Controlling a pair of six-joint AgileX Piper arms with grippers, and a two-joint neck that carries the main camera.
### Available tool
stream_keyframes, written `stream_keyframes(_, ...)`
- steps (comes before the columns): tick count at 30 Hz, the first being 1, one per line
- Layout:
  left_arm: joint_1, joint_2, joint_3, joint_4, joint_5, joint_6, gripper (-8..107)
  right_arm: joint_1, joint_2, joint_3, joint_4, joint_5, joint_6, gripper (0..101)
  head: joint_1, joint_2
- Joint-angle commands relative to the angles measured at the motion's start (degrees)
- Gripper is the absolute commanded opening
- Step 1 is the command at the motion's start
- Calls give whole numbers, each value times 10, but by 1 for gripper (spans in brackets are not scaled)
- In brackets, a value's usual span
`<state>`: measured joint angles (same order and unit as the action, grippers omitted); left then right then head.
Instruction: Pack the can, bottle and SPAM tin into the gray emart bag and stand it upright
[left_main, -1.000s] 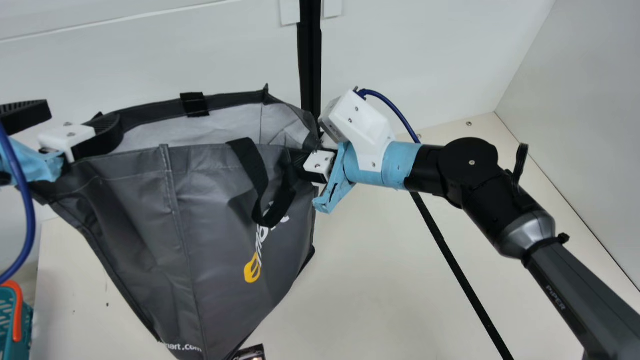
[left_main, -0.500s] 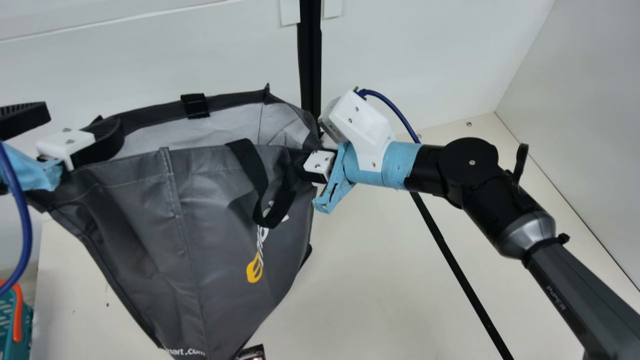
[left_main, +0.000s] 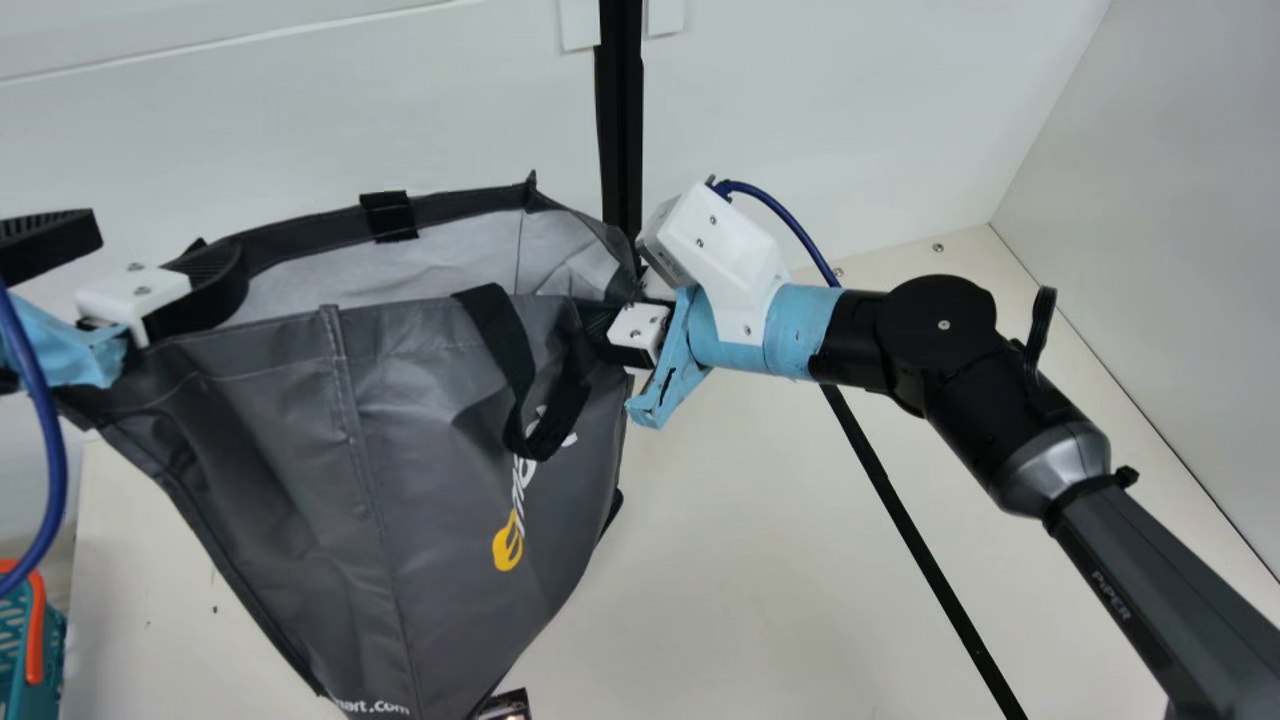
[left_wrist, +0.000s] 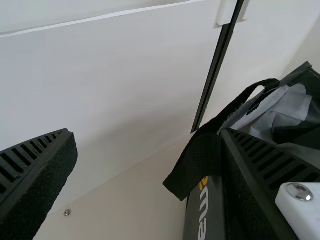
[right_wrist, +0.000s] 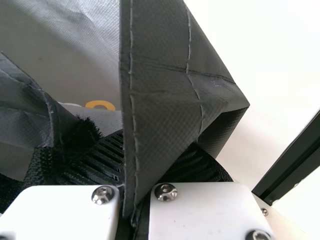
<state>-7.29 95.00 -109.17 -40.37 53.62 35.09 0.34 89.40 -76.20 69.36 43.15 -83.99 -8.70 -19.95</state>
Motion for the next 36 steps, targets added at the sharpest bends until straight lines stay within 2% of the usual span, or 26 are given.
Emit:
stream_keyframes(1,0,0,0,0,0,0,90,0,0,0,0,0,0,0,-13,0)
stream_keyframes(2,-3,-18,22,2,-5,-1,90,0,0,0,0,0,0,0,-13,0)
stream_keyframes(3,-4,-18,22,3,-6,0,90,0,0,0,0,0,0,0,-13,0)
stream_keyframes(9,-16,-17,32,12,-13,4,50,0,0,0,-2,3,0,0,-13,0)
stream_keyframes(15,-21,-12,28,11,-17,0,70,0,0,0,-7,3,0,0,-13,0)
stream_keyframes(21,-6,-26,33,-33,-28,21,90,0,0,0,-8,3,0,0,-13,0)
stream_keyframes(30,45,-72,57,-104,-39,62,90,0,0,0,-10,3,0,0,-13,0)
stream_keyframes(36,83,-103,87,-124,-42,75,90,0,0,0,-10,3,0,0,-13,0)
